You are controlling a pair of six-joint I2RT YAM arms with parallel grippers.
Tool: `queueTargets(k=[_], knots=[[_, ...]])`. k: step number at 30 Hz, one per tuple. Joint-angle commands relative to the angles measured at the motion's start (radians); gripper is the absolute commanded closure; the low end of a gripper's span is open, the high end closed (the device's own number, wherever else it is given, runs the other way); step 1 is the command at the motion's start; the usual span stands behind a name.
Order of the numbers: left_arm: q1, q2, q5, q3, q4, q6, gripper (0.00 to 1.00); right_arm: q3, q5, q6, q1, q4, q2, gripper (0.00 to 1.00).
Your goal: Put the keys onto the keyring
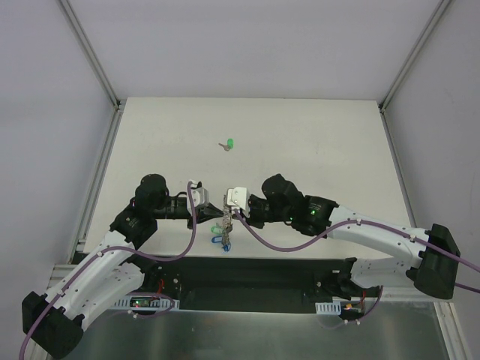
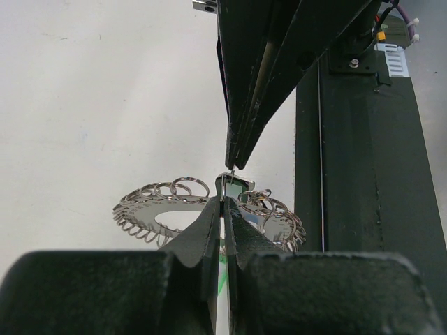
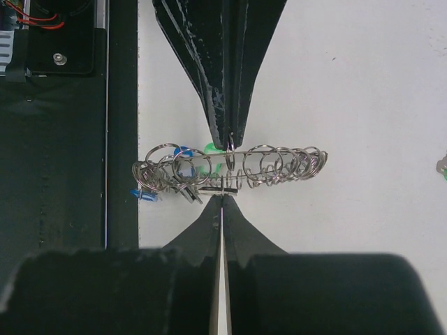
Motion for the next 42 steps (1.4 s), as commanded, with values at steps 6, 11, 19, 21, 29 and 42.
queueTargets(k=[6,11,19,21,29,42], knots=[[0.014,-0.014,0.049,-0.005,0.085,-0.017,1.00,0.030,0.012,0.024,0.009,0.058,-0.025,0.99],[0.014,-0.012,0.051,-0.005,0.090,-0.026,1.00,0.022,0.046,0.045,0.009,0.078,-0.028,0.99],[0.014,-0.015,0.054,-0.008,0.102,-0.034,1.00,0.012,0.041,0.052,0.008,0.087,-0.039,0.99],[0.014,-0.014,0.052,-0.010,0.102,-0.035,1.00,0.013,0.034,0.051,0.009,0.086,-0.040,0.99],[0.014,-0.026,0.017,-0.015,0.105,-0.035,1.00,0.012,0.050,0.050,0.008,0.058,-0.037,0.99],[0.017,-0.040,-0.008,-0.022,0.119,-0.041,1.00,0.012,0.041,0.058,0.008,0.059,-0.048,0.99]])
